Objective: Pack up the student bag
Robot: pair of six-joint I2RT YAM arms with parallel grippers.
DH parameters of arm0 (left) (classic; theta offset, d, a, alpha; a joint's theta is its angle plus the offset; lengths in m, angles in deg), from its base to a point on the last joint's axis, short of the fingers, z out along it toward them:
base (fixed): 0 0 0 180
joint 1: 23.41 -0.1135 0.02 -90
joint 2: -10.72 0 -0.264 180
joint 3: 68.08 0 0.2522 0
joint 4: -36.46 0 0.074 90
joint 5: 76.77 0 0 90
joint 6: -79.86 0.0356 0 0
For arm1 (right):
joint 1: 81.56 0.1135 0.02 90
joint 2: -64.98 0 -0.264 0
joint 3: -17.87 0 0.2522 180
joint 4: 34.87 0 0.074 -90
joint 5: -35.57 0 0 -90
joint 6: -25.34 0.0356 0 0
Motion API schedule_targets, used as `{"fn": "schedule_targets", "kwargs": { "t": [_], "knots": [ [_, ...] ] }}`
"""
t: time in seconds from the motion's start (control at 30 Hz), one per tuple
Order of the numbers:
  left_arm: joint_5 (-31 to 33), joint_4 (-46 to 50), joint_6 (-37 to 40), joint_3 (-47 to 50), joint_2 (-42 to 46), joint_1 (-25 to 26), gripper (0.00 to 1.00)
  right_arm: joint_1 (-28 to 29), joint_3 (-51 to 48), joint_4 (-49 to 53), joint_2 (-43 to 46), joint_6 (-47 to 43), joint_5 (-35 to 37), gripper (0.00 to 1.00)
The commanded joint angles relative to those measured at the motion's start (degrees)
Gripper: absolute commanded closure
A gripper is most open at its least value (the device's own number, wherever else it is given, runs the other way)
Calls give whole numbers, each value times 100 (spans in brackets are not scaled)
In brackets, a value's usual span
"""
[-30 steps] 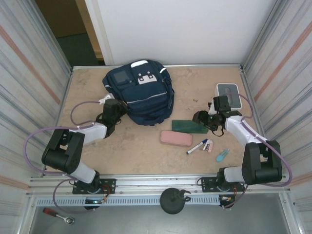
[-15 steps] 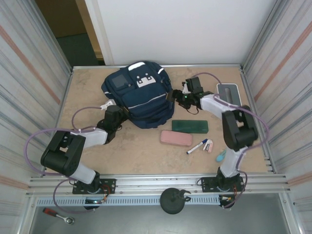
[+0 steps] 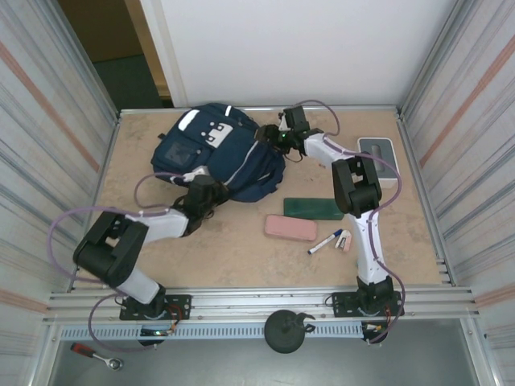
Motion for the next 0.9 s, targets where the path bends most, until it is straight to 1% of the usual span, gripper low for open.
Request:
{"fn": "schedule_targets", "kwargs": {
  "t": [0.0, 0.07, 0.13, 0.2, 0.23, 0.3, 0.37, 0.4, 0.5, 0.53, 0.63, 0.73, 0.77, 0.8, 0.87],
  "knots": [
    [-1335, -208, 476, -1330, -710, 348, 80, -189, 462, 919, 129, -334, -254, 31],
    [-1934, -63, 637, -1960, -1128, 421, 69, -406, 451, 1269, 375, -598, 14, 30],
    [-2424, 143, 1045, -2463, -1328, 530, 59, -616, 262, 1550, 745, -871, 269, 29],
    [-2543, 395, 1634, -2640, -1245, 657, 52, -759, 21, 1704, 1111, -1106, 474, 29],
    [-2527, 506, 2023, -2623, -1114, 716, 49, -812, -311, 1759, 1363, -1216, 574, 29],
    [-2308, 691, 2754, -2414, -771, 753, 45, -839, -862, 1673, 1818, -1318, 636, 29],
    [-1881, 916, 3471, -2131, -360, 695, 41, -791, -1518, 1393, 2237, -1307, 431, 29],
    [-1648, 1074, 3966, -1998, -142, 655, 40, -741, -1840, 1286, 2435, -1278, 332, 29],
    [-1043, 1649, 5364, -1784, 295, 481, 35, -471, -2583, 1062, 2838, -1240, 239, 30],
    [-932, 1866, 5788, -1761, 371, 382, 35, -359, -2760, 1010, 2913, -1236, 273, 31],
    [-696, 2196, 6938, -1702, 374, 145, 34, -48, -3084, 851, 2885, -1211, 236, 34],
    [-569, 2446, 8383, -1654, 115, 65, 34, 14, -3307, 695, 2771, -1085, 192, 37],
    [-518, 2527, 8741, -1653, 10, 47, 34, 0, -3367, 681, 2753, -1071, 175, 38],
    [-468, 2696, 9076, -1691, -119, 13, 34, -8, -3441, 676, 2746, -1073, 164, 38],
    [-444, 2907, 9325, -1804, -337, -110, 35, -43, -3556, 671, 2772, -1095, 132, 38]
  ]
}}
